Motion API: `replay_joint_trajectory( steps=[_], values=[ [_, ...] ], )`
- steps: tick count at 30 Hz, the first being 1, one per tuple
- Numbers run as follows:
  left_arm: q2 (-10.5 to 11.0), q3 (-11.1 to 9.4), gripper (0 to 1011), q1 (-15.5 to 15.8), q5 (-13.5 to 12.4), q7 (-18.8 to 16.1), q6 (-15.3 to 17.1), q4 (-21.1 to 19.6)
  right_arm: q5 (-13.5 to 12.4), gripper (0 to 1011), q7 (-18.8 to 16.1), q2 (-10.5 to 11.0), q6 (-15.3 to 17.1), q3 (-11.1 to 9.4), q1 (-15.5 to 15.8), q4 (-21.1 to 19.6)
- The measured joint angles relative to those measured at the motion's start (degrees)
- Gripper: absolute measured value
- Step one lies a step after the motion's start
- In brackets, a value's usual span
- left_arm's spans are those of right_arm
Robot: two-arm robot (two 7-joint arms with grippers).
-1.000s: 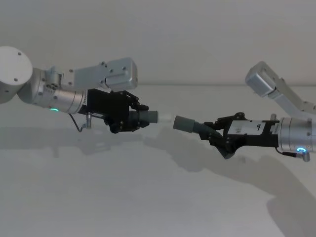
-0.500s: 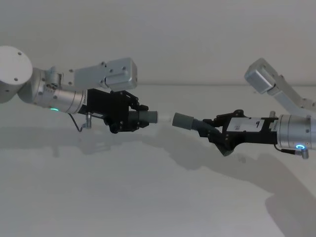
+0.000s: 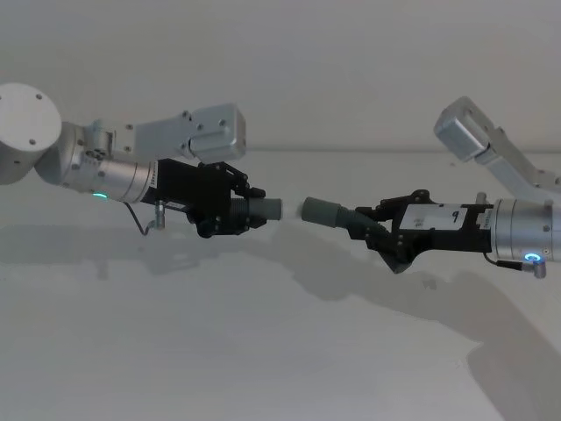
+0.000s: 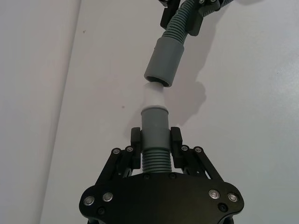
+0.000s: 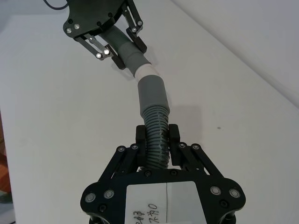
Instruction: Use both hands to pick up one end of the pipe from the table, align the ends, and insert them.
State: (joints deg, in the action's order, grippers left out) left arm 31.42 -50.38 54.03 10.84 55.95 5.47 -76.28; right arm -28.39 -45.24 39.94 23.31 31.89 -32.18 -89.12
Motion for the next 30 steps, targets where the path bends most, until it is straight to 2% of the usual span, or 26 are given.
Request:
replay_joint_trajectory(
  steps=[30],
  values=[
    [1.4,0.7,355,-0.5,0.7,-0.2,0.1,-2.0,-1.5,274,0.0,-0.9,0.3,1.9,-1.8,2.3]
  ],
)
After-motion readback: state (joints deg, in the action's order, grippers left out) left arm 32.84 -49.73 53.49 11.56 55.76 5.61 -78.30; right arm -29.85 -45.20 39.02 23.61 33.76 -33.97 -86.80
